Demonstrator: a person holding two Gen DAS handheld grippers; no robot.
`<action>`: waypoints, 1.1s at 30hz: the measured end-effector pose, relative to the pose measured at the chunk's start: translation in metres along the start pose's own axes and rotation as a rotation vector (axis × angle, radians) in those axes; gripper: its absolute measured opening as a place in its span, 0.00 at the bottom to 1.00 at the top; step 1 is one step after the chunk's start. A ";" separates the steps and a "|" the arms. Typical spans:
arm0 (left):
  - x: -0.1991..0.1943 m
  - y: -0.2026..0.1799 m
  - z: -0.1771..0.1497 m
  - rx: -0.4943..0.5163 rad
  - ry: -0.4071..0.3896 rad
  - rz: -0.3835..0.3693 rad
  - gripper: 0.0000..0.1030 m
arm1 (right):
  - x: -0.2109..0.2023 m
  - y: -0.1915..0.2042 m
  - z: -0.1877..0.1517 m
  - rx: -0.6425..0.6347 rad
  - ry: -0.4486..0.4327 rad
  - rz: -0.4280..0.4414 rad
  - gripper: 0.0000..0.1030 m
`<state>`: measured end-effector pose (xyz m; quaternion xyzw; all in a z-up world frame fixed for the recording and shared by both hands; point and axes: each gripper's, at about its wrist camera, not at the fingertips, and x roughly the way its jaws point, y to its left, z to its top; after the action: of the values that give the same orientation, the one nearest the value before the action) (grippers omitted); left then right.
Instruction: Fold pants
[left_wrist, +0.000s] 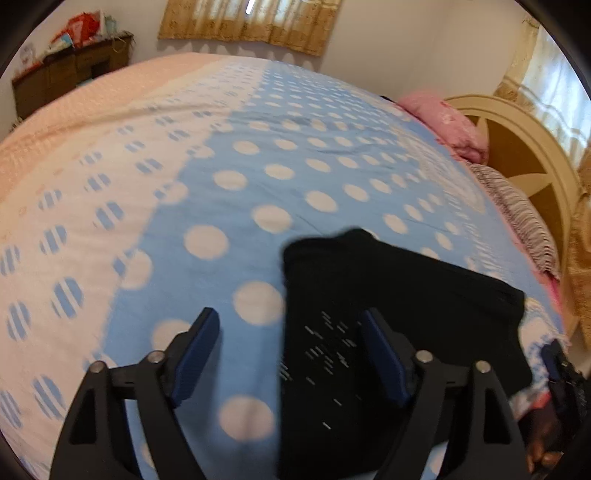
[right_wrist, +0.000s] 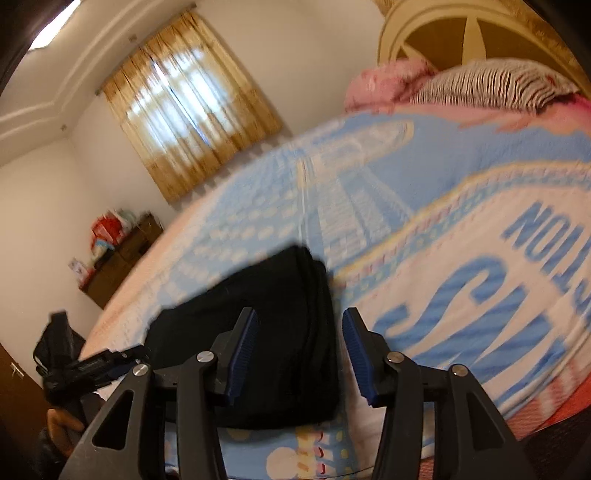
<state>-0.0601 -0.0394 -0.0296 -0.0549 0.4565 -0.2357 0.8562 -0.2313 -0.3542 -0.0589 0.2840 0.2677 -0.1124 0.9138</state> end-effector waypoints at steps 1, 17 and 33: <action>0.001 -0.003 -0.004 0.000 0.011 -0.021 0.81 | 0.011 0.000 -0.007 0.005 0.056 -0.002 0.49; 0.014 -0.029 -0.024 0.130 0.013 0.071 0.88 | 0.027 0.029 -0.025 -0.176 0.015 -0.142 0.63; 0.010 -0.034 -0.029 0.143 0.027 0.049 0.67 | 0.028 0.053 -0.031 -0.304 0.060 -0.215 0.32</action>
<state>-0.0906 -0.0704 -0.0431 0.0211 0.4510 -0.2473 0.8573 -0.2024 -0.2943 -0.0714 0.1159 0.3375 -0.1591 0.9205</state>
